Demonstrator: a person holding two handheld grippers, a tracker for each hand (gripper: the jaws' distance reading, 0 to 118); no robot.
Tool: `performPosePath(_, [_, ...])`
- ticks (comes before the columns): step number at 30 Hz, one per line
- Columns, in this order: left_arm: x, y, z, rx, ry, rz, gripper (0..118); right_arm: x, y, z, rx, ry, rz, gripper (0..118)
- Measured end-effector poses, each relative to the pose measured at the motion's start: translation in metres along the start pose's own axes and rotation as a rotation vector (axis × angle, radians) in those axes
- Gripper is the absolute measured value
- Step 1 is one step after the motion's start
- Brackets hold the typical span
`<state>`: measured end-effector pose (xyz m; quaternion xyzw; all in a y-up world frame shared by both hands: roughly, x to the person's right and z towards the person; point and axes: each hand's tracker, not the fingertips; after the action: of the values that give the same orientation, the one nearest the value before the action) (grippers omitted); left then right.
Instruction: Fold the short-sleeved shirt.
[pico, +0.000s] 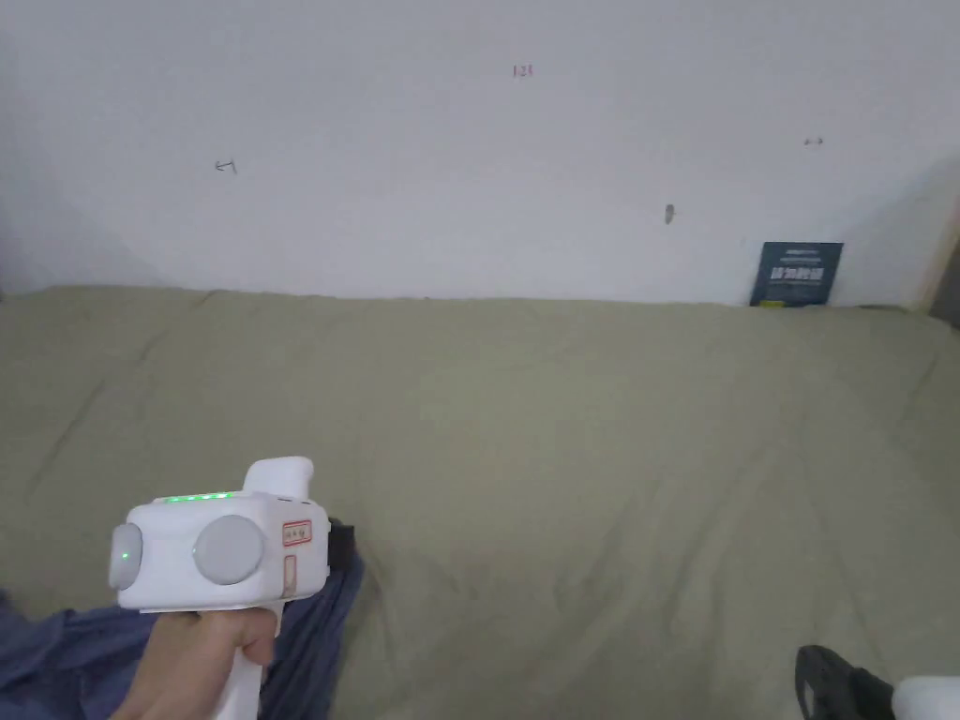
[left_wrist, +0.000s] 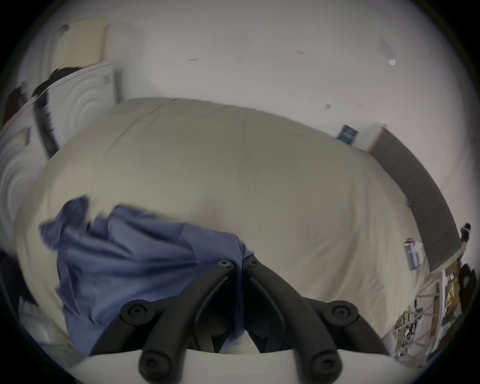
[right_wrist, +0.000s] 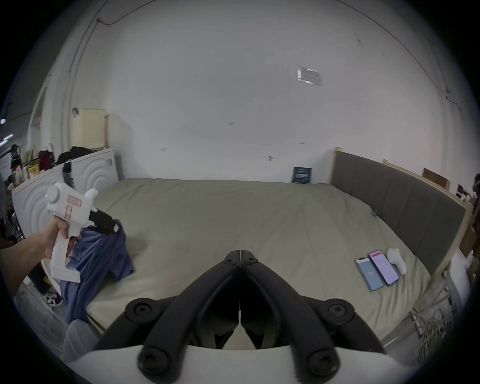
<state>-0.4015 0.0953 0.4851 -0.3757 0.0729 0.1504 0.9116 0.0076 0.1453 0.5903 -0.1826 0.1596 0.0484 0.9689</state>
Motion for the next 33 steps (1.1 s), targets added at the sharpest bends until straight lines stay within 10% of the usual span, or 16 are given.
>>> performPosePath(12, [0.273,0.053,-0.092,0.013,-0.366,-0.226,1,0.081,-0.01,-0.021,-0.053,-0.188,-0.064,0])
performPosePath(23, [0.292,-0.039,-0.205,-0.264,-0.199,-0.263,2,0.097,-0.039,-0.05,-0.146,-0.19,-0.097,0])
performPosePath(25, [0.283,-0.045,-0.207,-0.267,-0.199,-0.247,30,0.098,-0.041,-0.053,-0.152,-0.187,-0.105,0])
performPosePath(27, [0.274,-0.045,-0.205,-0.264,-0.199,-0.229,115,0.097,-0.042,-0.056,-0.156,-0.183,-0.104,0])
performPosePath(33, [0.23,-0.05,-0.144,-0.215,-0.22,-0.232,115,0.085,-0.036,-0.048,-0.133,-0.144,-0.116,0])
